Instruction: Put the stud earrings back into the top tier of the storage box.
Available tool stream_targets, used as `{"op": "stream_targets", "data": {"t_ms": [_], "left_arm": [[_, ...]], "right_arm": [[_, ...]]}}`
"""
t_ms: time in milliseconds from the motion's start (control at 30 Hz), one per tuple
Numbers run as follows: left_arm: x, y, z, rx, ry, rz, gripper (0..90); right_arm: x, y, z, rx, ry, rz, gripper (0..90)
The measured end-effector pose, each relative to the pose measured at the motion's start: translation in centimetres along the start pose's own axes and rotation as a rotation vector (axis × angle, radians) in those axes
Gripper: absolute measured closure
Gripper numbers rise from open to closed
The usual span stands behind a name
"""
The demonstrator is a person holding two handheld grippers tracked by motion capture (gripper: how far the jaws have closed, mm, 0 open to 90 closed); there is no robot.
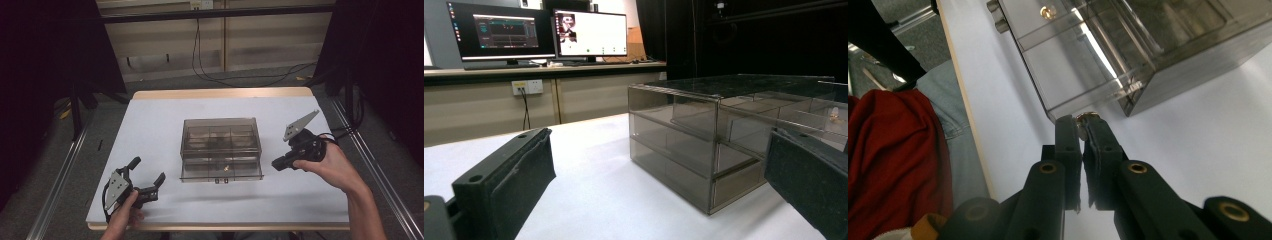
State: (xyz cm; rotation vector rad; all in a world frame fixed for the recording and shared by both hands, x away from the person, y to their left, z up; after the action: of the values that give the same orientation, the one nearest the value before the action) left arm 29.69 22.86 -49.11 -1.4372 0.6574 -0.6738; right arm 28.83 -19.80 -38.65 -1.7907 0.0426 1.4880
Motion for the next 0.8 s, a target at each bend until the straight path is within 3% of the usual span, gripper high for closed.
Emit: {"op": "stream_targets", "data": {"t_ms": [300,533,800], "left_arm": [[0.0,0.0,0.0,-0.003,-0.002,-0.002,0.0],[0.0,0.0,0.0,-0.001,-0.001,0.001,0.0],[0.0,0.0,0.0,-0.004,0.000,-0.003,0.0]], "right_arm": [[-0.2,-2.8,1.0,-0.072,0.006,0.019,85.5],[0.7,-4.5,1.7,-0.108,-0.002,0.037,85.5],[2.1,-6.1,2.6,-0.142,-0.012,0.097,85.5]]}}
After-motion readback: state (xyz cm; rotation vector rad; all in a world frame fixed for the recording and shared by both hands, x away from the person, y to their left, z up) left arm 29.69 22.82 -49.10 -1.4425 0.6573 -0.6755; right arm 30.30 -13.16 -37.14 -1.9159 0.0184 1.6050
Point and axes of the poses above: each handheld gripper's, and its own axes: x roughly forward along the jaws, y roughly out of its underside, z roughly to its left, the point moved 5 cm from there along x, roughly forward along the jaws, and after that the axes turned 11 degrees about y, right-handed, at the moved point
